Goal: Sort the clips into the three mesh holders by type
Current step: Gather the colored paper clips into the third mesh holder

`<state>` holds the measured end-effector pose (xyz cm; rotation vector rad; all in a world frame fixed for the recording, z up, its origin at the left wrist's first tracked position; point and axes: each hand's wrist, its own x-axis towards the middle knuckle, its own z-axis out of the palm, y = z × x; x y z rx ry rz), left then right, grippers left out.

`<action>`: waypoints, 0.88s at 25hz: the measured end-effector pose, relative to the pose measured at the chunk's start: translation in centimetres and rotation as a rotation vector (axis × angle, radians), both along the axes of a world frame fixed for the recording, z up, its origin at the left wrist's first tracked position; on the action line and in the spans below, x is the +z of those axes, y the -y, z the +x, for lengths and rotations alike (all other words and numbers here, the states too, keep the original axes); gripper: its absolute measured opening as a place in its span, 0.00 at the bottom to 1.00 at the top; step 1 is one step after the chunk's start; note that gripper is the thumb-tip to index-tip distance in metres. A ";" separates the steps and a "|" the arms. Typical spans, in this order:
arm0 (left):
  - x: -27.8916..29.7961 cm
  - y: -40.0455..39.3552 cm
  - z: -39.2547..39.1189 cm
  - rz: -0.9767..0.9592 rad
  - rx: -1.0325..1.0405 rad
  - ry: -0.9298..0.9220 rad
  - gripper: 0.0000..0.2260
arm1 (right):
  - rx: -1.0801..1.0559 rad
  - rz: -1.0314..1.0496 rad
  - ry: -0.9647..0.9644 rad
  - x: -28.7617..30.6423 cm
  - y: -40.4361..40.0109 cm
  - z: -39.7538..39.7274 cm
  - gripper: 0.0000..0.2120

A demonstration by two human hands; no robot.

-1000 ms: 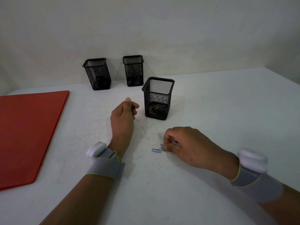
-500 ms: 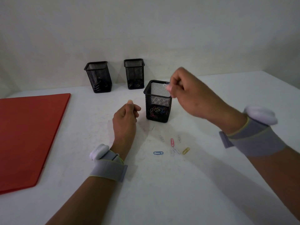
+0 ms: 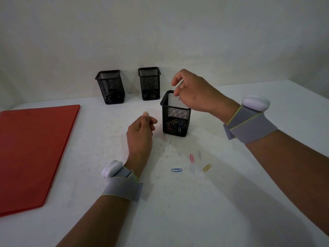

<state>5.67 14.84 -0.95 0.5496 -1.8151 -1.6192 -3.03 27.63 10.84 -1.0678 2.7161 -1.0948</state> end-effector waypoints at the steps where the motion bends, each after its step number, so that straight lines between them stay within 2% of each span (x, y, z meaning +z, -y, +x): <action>1: 0.0 0.0 0.0 -0.003 0.001 0.001 0.20 | 0.008 0.003 -0.001 0.0 0.1 -0.1 0.16; 7: 0.0 0.1 0.0 -0.009 0.001 0.004 0.20 | 0.060 0.026 -0.059 -0.3 -0.1 0.0 0.19; 10: -0.1 0.1 0.0 -0.029 -0.006 0.012 0.20 | 0.065 -0.058 -0.120 -0.4 -1.0 0.4 0.21; 13: -0.2 0.2 0.1 -0.089 -0.038 0.060 0.20 | 0.049 -0.175 -0.210 -0.9 -2.7 1.4 0.17; 16: 0.0 0.0 0.7 -0.272 -0.116 0.161 0.15 | 0.077 -0.169 -0.200 -3.2 -5.6 2.2 0.10; 19: -0.1 -0.1 2.0 -0.532 -0.199 0.234 0.07 | 0.169 0.016 -0.043 -6.6 -8.7 2.6 0.08; 20: -0.3 -0.1 2.5 -0.638 -0.228 0.266 0.07 | 0.200 0.087 0.009 -7.7 -9.4 2.8 0.09; 22: -0.9 -0.2 2.9 -0.808 -0.274 0.328 0.13 | 0.233 0.217 0.059 -9.3 -10.0 3.3 0.12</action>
